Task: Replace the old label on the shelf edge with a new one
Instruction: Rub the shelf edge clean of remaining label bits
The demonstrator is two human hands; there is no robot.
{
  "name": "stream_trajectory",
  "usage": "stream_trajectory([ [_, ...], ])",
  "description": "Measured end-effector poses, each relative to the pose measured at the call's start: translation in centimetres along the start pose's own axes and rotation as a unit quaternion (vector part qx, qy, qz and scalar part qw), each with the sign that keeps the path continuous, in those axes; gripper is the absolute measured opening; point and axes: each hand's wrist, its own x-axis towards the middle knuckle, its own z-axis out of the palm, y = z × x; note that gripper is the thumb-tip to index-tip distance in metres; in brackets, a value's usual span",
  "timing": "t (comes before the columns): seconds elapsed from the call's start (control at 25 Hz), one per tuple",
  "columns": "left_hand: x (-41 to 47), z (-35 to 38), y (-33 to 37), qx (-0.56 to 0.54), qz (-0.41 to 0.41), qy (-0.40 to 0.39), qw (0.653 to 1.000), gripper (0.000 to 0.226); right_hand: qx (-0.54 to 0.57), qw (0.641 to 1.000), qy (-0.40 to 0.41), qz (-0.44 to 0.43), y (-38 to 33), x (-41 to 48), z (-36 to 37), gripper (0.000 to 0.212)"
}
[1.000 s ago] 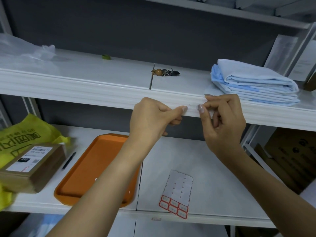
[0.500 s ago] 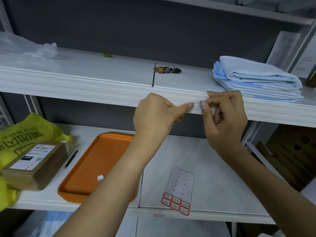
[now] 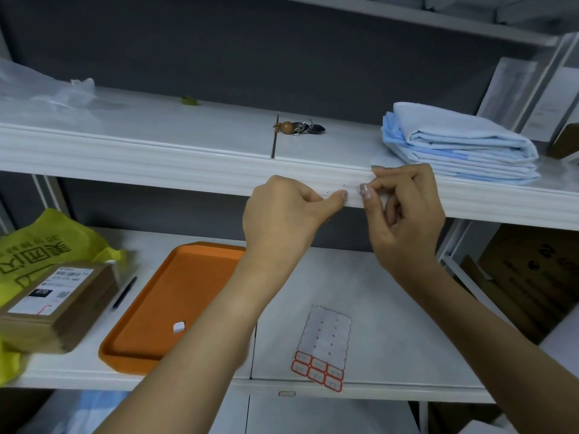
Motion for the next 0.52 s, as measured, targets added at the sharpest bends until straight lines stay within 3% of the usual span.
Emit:
stream_trajectory([
  [0.28,-0.3,0.2,-0.6,-0.025,0.020,0.009,0.999,0.035,-0.007,1.000,-0.004,-0.008,0.2,0.0,-0.2,0.018],
  [0.52,-0.4,-0.7,-2.1,-0.126,0.003,-0.046,0.991,0.022,0.003,1.000,0.007,-0.009,0.2,-0.1,-0.1,0.014],
])
